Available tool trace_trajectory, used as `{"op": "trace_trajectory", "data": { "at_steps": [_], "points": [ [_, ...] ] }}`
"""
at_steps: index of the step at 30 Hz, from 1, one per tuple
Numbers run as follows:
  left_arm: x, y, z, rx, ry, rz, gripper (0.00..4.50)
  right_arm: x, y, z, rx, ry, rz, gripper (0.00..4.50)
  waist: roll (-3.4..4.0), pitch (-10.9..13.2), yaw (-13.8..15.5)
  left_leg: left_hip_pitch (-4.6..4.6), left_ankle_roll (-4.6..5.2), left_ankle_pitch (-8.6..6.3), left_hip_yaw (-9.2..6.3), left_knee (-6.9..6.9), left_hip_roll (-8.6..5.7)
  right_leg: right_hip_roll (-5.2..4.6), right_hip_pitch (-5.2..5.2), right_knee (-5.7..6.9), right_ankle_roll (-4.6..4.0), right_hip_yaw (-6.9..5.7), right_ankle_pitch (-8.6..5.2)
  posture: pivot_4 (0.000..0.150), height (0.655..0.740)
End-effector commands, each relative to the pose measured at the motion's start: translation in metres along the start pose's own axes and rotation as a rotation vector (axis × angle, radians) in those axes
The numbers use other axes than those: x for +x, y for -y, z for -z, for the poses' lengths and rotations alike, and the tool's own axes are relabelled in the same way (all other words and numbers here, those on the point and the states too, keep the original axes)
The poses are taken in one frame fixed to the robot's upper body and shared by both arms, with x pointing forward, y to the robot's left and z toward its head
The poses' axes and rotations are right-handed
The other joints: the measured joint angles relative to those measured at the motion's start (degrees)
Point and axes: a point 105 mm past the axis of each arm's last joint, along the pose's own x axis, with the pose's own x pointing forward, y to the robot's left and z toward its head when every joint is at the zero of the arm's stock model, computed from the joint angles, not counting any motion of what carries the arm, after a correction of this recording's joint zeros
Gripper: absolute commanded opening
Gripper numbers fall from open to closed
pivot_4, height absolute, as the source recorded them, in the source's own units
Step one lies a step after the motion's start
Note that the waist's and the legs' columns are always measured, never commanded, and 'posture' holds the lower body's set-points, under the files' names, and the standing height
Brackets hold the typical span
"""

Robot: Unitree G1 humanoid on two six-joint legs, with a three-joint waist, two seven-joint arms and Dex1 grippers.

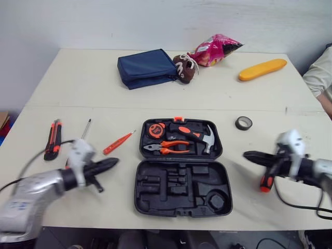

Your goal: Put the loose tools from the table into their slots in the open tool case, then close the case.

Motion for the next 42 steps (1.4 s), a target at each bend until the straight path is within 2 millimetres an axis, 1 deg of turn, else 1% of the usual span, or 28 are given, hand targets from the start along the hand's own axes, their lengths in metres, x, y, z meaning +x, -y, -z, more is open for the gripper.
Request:
{"op": "trace_trajectory", "data": {
  "at_steps": [1,2,4,5,6,7,8,9,10,12,14,16,20,21,22,24,25,26,27,28,30,31,33,36,37,39,42],
  "points": [
    [-0.05,-0.009,-0.013,-0.11,0.096,-0.061,0.77,-0.033,-0.004,-0.01,0.07,0.058,0.001,0.94,-0.04,0.0,0.0,0.04,0.03,-0.02,-0.01,-0.01,-0.01,-0.02,0.08,-0.03,0.0,-0.01,0.0,0.15,0.74],
    [-0.06,-0.012,-0.013,-0.137,0.109,-0.083,1.15,-0.039,-0.004,-0.01,0.084,0.061,0.01,1.32,-0.06,0.0,0.0,0.02,0.06,-0.04,-0.02,-0.05,-0.03,-0.04,0.07,-0.04,0.0,-0.03,0.0,0.15,0.74],
    [-0.107,-0.041,-0.002,-0.17,0.101,-0.289,2.19,-0.073,0.014,-0.001,0.117,0.045,0.155,2.46,-0.12,0.1,0.0,0.02,0.07,-0.08,-0.05,-0.05,-0.06,-0.06,0.05,-0.09,-0.01,-0.07,-0.01,0.15,0.74],
    [-0.125,-0.049,0.004,-0.174,0.088,-0.358,2.6,-0.088,0.022,0.004,0.13,0.031,0.22,2.91,-0.14,0.1,-0.1,0.01,0.08,-0.08,-0.05,-0.06,-0.06,-0.06,0.05,-0.11,-0.02,-0.08,-0.01,0.15,0.74],
    [-0.137,-0.053,0.007,-0.174,0.078,-0.394,3.07,-0.097,0.025,0.008,0.137,0.022,0.258,3.42,-0.16,0.1,-0.1,0.02,0.07,-0.09,-0.05,-0.06,-0.07,-0.06,0.05,-0.12,-0.05,-0.08,-0.03,0.15,0.74],
    [-0.144,-0.056,0.009,-0.174,0.072,-0.412,3.58,-0.104,0.029,0.011,0.14,0.011,0.286,4.02,-0.18,0.1,-0.2,0.03,0.08,-0.12,-0.04,-0.12,-0.09,-0.06,0.05,-0.23,-0.11,-0.1,-0.06,0.15,0.74],
    [-0.151,-0.061,0.011,-0.181,0.065,-0.434,4.02,-0.11,0.031,0.015,0.142,-0.001,0.309,4.47,-0.2,0.1,-0.2,0.03,0.09,-0.14,-0.04,-0.15,-0.09,-0.06,0.07,-0.31,-0.13,-0.12,-0.07,0.15,0.74],
    [-0.16,-0.066,0.015,-0.176,0.042,-0.458,4.37,-0.117,0.034,0.019,0.144,-0.015,0.326,4.5,-0.21,0.1,-0.2,0.04,0.19,-0.23,-0.05,-0.19,-0.08,-0.07,0.1,-0.42,-0.19,-0.14,-0.1,0.15,0.74],
    [-0.17,-0.071,0.019,-0.169,0.009,-0.482,4.45,-0.124,0.037,0.021,0.145,-0.025,0.352,4.5,-0.27,0.1,-0.3,0.03,0.25,-0.27,-0.05,-0.19,-0.08,-0.08,0.11,-0.45,-0.24,-0.15,-0.12,0.15,0.74],
    [-0.182,-0.077,0.019,-0.159,-0.012,-0.509,4.45,-0.135,0.045,0.023,0.14,-0.028,0.398,4.5,-0.33,0.1,-0.3,0.01,0.31,-0.33,-0.04,-0.22,-0.06,-0.12,0.1,-0.5,-0.49,-0.16,-0.23,0.15,0.74],
    [-0.184,-0.077,0.018,-0.15,-0.011,-0.516,4.45,-0.139,0.049,0.023,0.134,-0.023,0.42,4.5,-0.3,0.1,-0.3,0.01,0.25,-0.42,0.0,-0.24,-0.06,-0.17,0.11,-0.53,-0.55,-0.16,-0.25,0.15,0.74],
    [-0.181,-0.074,0.017,-0.15,-0.006,-0.503,4.45,-0.137,0.049,0.022,0.13,-0.02,0.41,4.5,-0.31,0.1,-0.3,0.01,0.2,-0.46,0.02,-0.26,-0.06,-0.2,0.1,-0.53,-0.52,-0.15,-0.24,0.15,0.74],
    [-0.163,-0.063,0.019,-0.115,-0.04,-0.454,4.45,-0.106,0.038,0.015,0.092,-0.005,0.308,4.5,-0.3,0.1,-0.4,-0.01,0.07,-0.52,-0.01,-0.33,-0.01,-0.16,0.07,-0.52,-0.32,-0.19,-0.14,0.15,0.74],
    [-0.156,-0.062,0.016,-0.113,-0.033,-0.449,4.45,-0.095,0.033,0.008,0.075,0.011,0.27,4.5,-0.3,0.1,-0.4,-0.01,0.03,-0.53,-0.01,-0.35,0.06,-0.1,0.07,-0.53,-0.32,-0.2,-0.14,0.15,0.74],
    [-0.146,-0.063,0.013,-0.11,-0.034,-0.452,4.45,-0.077,0.025,-0.003,0.049,0.041,0.212,4.5,-0.29,0.1,-0.4,-0.02,-0.01,-0.52,-0.02,-0.35,0.09,-0.06,0.06,-0.52,-0.32,-0.2,-0.14,0.15,0.74],
    [-0.126,-0.065,0.021,-0.101,-0.125,-0.488,4.45,-0.044,0.003,-0.028,-0.007,0.098,0.08,4.5,-0.11,0.2,-0.4,0.0,-0.02,-0.51,-0.02,-0.32,0.1,-0.04,0.06,-0.44,-0.3,-0.19,-0.13,0.15,0.74],
    [-0.114,-0.063,0.025,-0.088,-0.155,-0.488,4.45,-0.024,-0.013,-0.045,-0.051,0.149,-0.003,4.5,-0.04,0.2,-0.5,0.0,0.04,-0.47,-0.02,-0.29,0.09,-0.04,0.05,-0.38,-0.23,-0.16,-0.1,0.15,0.74],
    [-0.107,-0.06,0.026,-0.08,-0.17,-0.487,4.45,-0.012,-0.024,-0.056,-0.078,0.181,-0.055,4.5,0.02,0.3,-0.5,0.01,0.08,-0.45,-0.02,-0.29,0.08,-0.04,0.04,-0.32,-0.17,-0.14,-0.06,0.15,0.74],
    [-0.103,-0.059,0.026,-0.076,-0.174,-0.485,4.45,-0.006,-0.031,-0.062,-0.092,0.2,-0.082,4.5,0.01,0.3,-0.5,0.0,0.08,-0.42,-0.01,-0.26,0.06,-0.04,0.01,-0.24,-0.15,-0.12,-0.05,0.15,0.74],
    [-0.097,-0.061,0.026,-0.087,-0.168,-0.514,4.45,0.007,-0.049,-0.074,-0.111,0.237,-0.165,4.5,-0.02,0.3,-0.3,-0.01,0.06,-0.39,-0.02,-0.26,0.05,-0.03,-0.03,-0.18,-0.15,-0.13,-0.05,0.15,0.74],
    [-0.09,-0.064,0.025,-0.102,-0.166,-0.548,4.45,0.021,-0.075,-0.088,-0.127,0.277,-0.279,4.5,-0.05,0.3,-0.2,-0.04,-0.08,-0.32,-0.1,-0.26,0.07,0.0,-0.06,-0.14,-0.18,-0.19,-0.07,0.15,0.74],
    [-0.083,-0.062,0.027,-0.111,-0.181,-0.544,4.45,0.029,-0.092,-0.096,-0.161,0.291,-0.366,4.5,-0.09,0.3,-0.2,-0.07,-0.09,-0.31,-0.12,-0.25,0.07,0.01,-0.1,-0.12,-0.2,-0.2,-0.08,0.15,0.74],
    [-0.074,-0.062,0.03,-0.122,-0.201,-0.552,4.45,0.037,-0.112,-0.109,-0.209,0.313,-0.472,4.5,-0.09,0.3,-0.1,-0.17,-0.15,-0.27,-0.17,-0.21,0.07,-0.01,-0.18,-0.1,-0.21,-0.23,-0.09,0.15,0.74],
    [-0.062,-0.067,0.029,-0.134,-0.186,-0.572,4.45,0.042,-0.126,-0.123,-0.243,0.343,-0.57,4.5,-0.16,0.2,0.0,-0.22,-0.09,-0.28,-0.16,-0.11,0.02,-0.08,-0.19,-0.1,-0.2,-0.24,-0.08,0.15,0.74],
    [-0.054,-0.067,0.029,-0.132,-0.177,-0.557,4.45,0.044,-0.128,-0.126,-0.247,0.349,-0.589,4.5,-0.22,0.2,0.0,-0.23,-0.07,-0.28,-0.16,-0.08,0.01,-0.1,-0.18,-0.1,-0.2,-0.25,-0.08,0.15,0.74],
    [-0.043,-0.067,0.03,-0.12,-0.173,-0.545,4.45,0.046,-0.133,-0.126,-0.256,0.341,-0.626,4.5,-0.26,0.2,0.0,-0.23,-0.05,-0.29,-0.17,-0.07,0.01,-0.11,-0.16,-0.12,-0.2,-0.26,-0.08,0.15,0.74],
    [-0.035,-0.073,0.033,-0.126,-0.168,-0.575,4.45,0.048,-0.137,-0.122,-0.259,0.32,-0.663,4.5,-0.26,0.2,0.1,-0.23,-0.05,-0.29,-0.16,-0.08,0.02,-0.1,-0.16,-0.13,-0.22,-0.25,-0.09,0.15,0.74]
  ]
}}
